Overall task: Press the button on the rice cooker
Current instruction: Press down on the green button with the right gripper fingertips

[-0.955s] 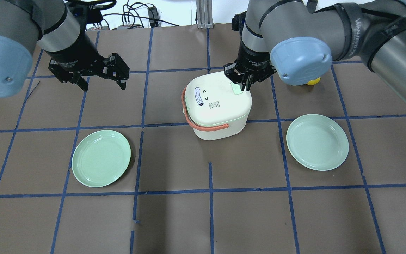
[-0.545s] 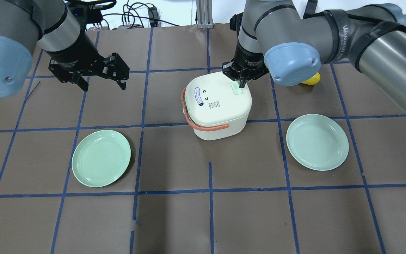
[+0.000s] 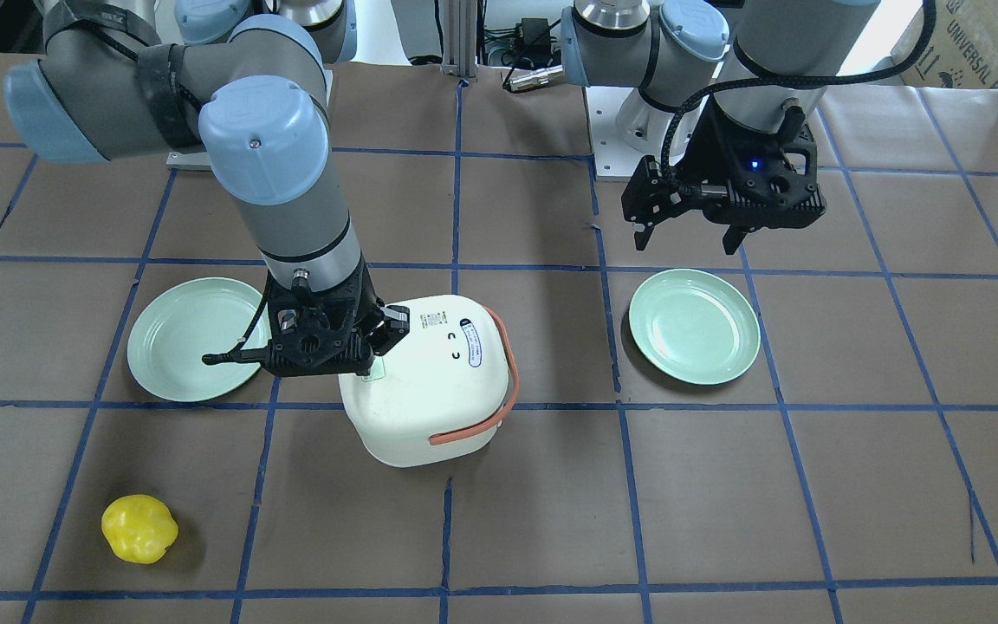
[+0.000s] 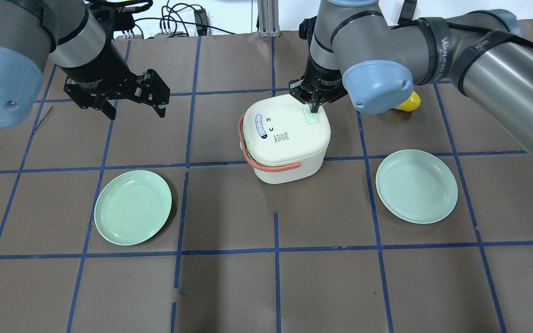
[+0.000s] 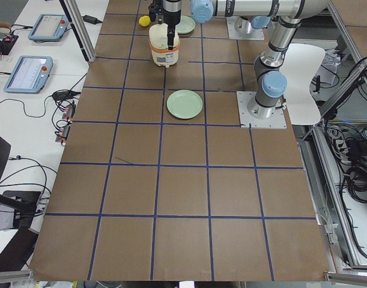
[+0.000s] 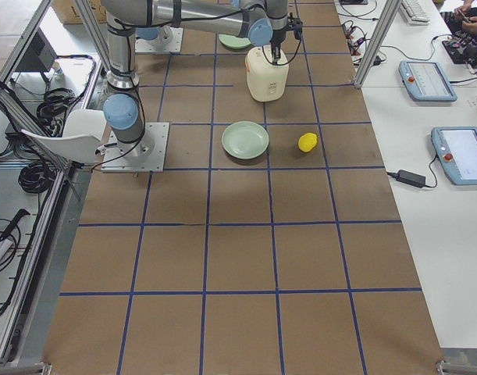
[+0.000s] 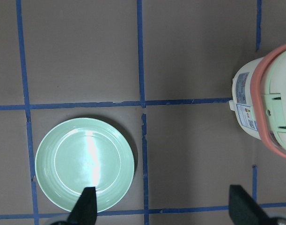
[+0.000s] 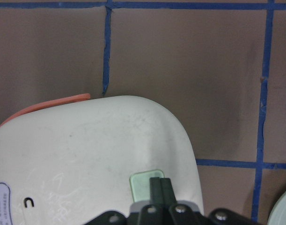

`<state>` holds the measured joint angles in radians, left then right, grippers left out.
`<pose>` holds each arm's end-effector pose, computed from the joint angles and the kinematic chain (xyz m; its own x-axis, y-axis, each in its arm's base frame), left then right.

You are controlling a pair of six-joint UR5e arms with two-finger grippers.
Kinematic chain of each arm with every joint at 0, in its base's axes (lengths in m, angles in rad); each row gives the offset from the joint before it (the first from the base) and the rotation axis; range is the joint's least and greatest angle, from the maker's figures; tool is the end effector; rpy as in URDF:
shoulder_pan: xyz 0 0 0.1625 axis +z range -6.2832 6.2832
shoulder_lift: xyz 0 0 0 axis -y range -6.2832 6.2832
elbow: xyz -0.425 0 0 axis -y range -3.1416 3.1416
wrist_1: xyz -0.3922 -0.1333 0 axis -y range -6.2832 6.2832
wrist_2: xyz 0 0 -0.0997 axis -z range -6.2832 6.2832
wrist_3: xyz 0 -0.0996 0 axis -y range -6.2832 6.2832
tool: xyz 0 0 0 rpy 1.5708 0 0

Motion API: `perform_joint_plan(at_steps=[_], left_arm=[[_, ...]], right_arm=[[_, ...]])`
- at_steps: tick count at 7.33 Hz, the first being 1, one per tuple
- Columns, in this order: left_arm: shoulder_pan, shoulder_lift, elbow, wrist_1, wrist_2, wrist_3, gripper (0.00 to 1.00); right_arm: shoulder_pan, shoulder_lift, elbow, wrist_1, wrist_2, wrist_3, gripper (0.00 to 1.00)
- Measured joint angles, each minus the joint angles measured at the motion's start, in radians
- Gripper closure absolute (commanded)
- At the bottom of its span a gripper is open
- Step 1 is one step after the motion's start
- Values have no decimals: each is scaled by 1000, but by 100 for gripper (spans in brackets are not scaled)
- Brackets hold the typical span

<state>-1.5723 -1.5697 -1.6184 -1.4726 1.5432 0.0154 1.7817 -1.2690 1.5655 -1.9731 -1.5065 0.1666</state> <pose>-0.1368 -0.4958 0.4750 -0.9995 0.0183 0.0268 0.0169 0.9985 -0.0521 0.2645 -0.5683 0.3654 -0.9954 -0.0513 -0.0805 -0.0437 0.9947 -0.0936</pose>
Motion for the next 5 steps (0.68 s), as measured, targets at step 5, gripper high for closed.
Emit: perform_joint_plan(at_steps=[5], left_arm=[[0, 0, 0, 0, 0, 0, 0]], right_arm=[[4, 6, -6, 2, 1, 1, 71]])
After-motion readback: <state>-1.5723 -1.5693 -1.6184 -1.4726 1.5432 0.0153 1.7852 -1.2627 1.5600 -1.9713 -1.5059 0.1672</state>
